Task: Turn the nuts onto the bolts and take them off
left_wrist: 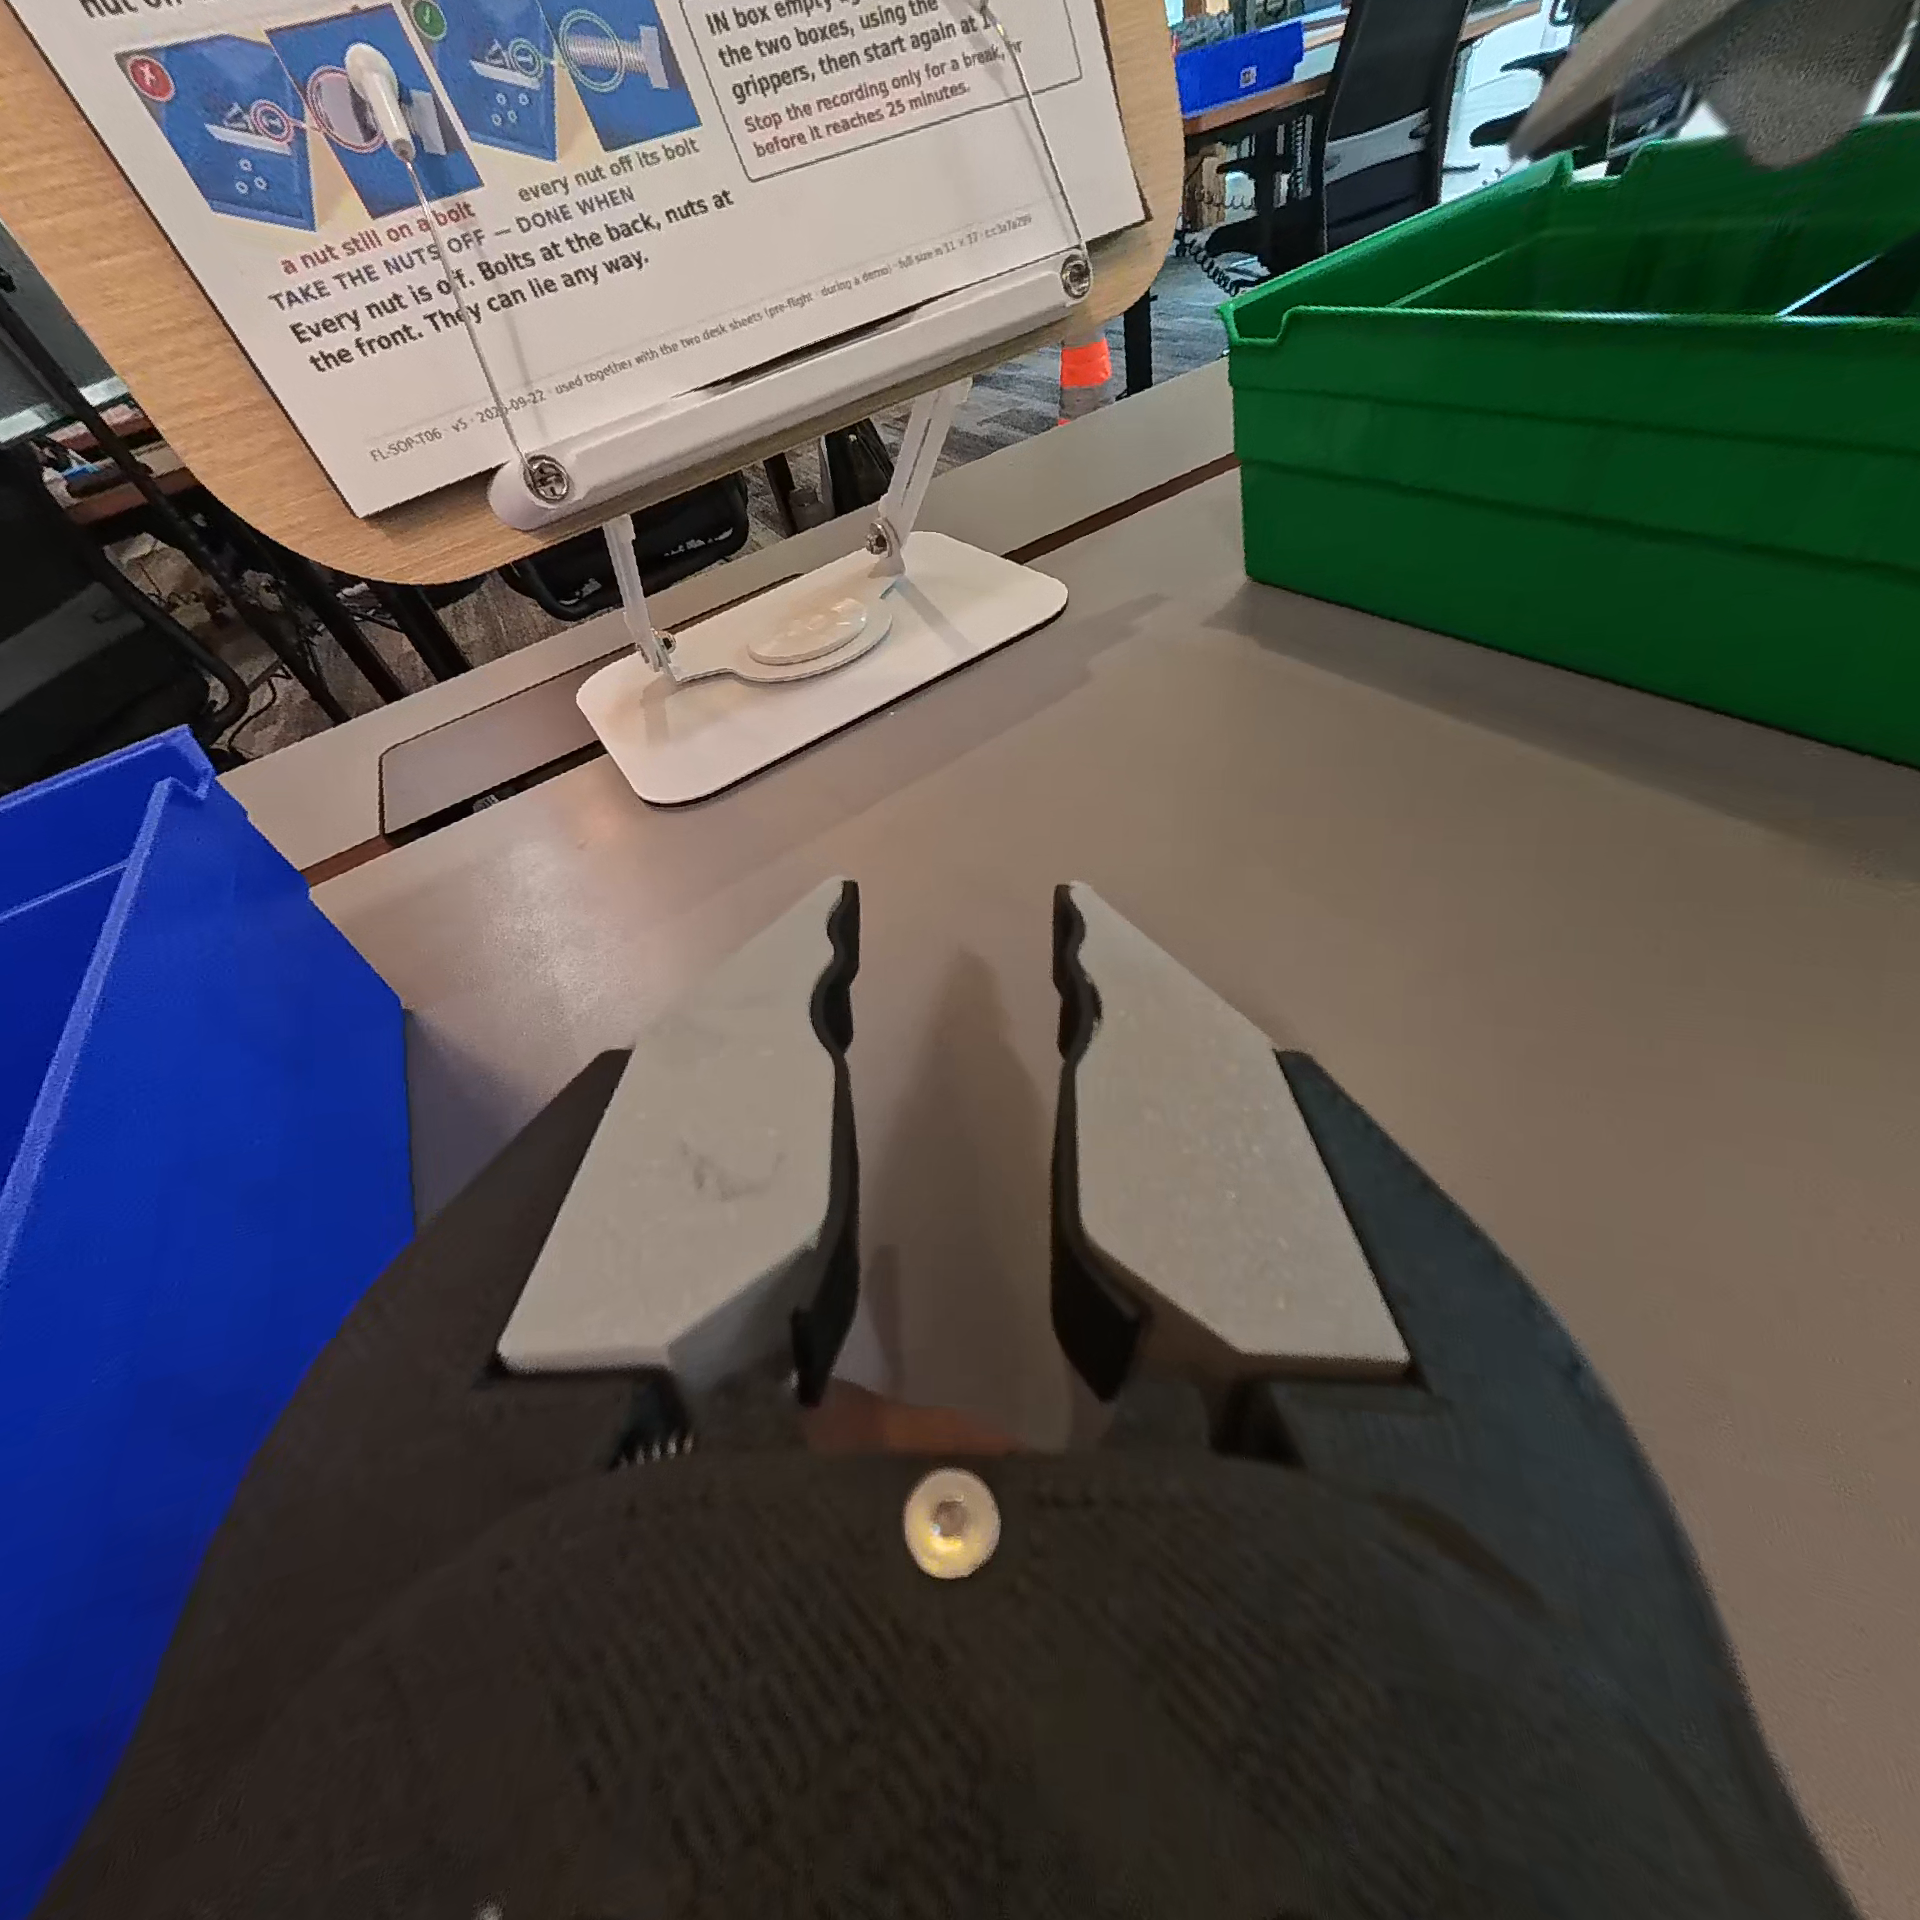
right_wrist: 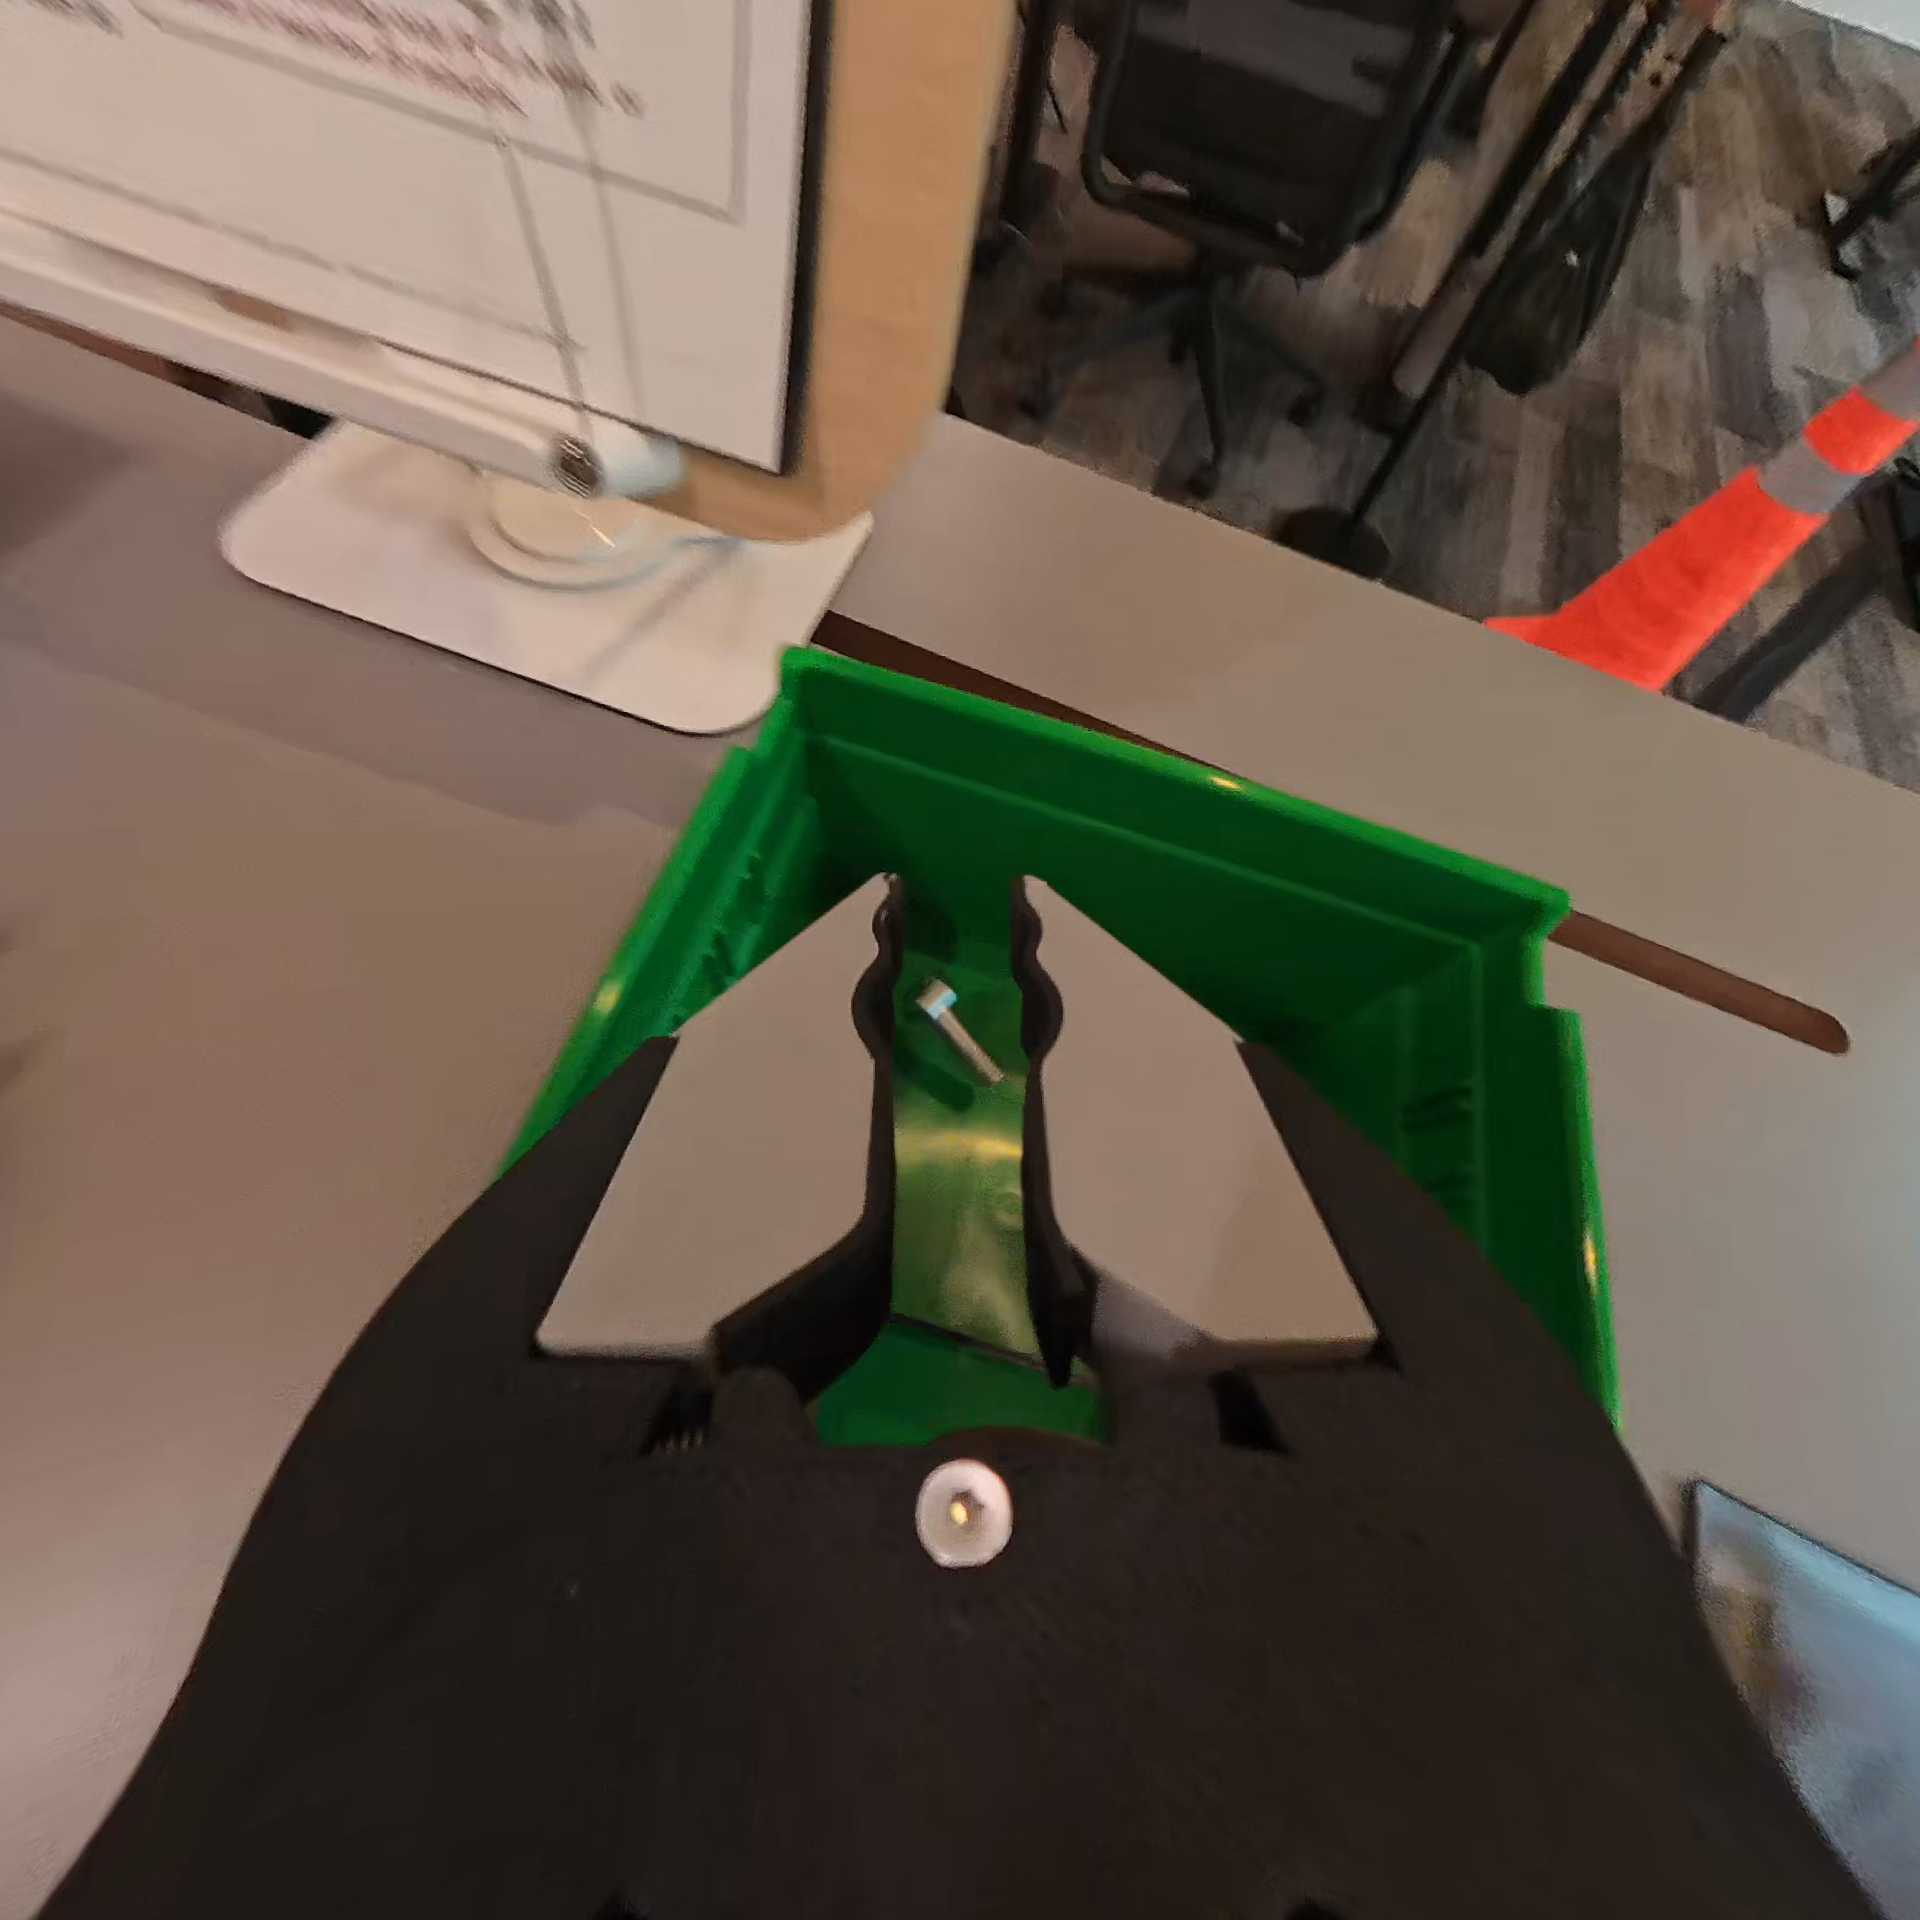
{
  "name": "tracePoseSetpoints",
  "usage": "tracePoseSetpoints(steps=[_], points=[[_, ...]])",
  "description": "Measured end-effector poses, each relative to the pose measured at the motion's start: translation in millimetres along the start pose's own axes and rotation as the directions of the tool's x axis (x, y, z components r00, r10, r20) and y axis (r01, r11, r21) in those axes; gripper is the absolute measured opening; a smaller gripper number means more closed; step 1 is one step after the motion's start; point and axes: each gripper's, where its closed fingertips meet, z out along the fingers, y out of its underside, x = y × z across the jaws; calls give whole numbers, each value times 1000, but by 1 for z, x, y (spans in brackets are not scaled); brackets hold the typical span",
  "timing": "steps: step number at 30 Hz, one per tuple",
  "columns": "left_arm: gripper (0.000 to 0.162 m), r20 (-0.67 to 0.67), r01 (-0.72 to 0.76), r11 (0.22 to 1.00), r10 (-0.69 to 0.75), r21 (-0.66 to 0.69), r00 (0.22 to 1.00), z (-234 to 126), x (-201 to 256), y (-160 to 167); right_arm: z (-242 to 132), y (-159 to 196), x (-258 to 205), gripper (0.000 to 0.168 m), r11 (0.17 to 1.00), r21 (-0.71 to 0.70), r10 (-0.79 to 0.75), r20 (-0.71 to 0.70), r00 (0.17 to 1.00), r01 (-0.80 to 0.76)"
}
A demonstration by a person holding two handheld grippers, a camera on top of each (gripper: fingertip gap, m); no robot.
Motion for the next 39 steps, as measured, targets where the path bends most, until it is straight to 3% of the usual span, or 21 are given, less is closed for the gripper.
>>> tracePoseSetpoints(steps=[4, 8, 10, 14, 18, 26, 32, 39], points=[[35, 1, -7, 1000, 7, 3, 1000, 0, 1, 0, -40, -43, -52, 22, 983, 183, -8, 124, 992, -15], [37, 14, -4, 1000, 4, 10, 1000, 0, -2, -1, -96, -69, -155, 25, 926, 374, -104, 391, 915, -55], [38, 13, 1, 1000, -1, 11, 1000, 0, -2, -1, -99, -55, -205, 24, 921, 389, -189, 440, 878, 4], [40, 14, -6, 1000, 6, 11, 1000, -1, -3, -1, -61, 3, -264, 25, 946, 283, -276, 437, 856, 160], [41, 18, -4, 1000, 4, 17, 1000, -2, -6, -3, -28, 49, -282, 24, 963, 172, -265, 459, 848, 208], [42, -8, 19, 996, -18, 92, 1000, -9, -11, -16, 7, 90, -286, 33, 952, 12, -279, 454, 846, 307], [42, 3, 105, 993, -105, 51, 994, -21, -16, 0, 6, 91, -287, 36, 948, 18, -293, 450, 844, 319], [44, 12, 203, 977, -204, 71, 979, -82, -29, -12, 3, 91, -287, 36, 955, 20, -270, 477, 836, 297]])
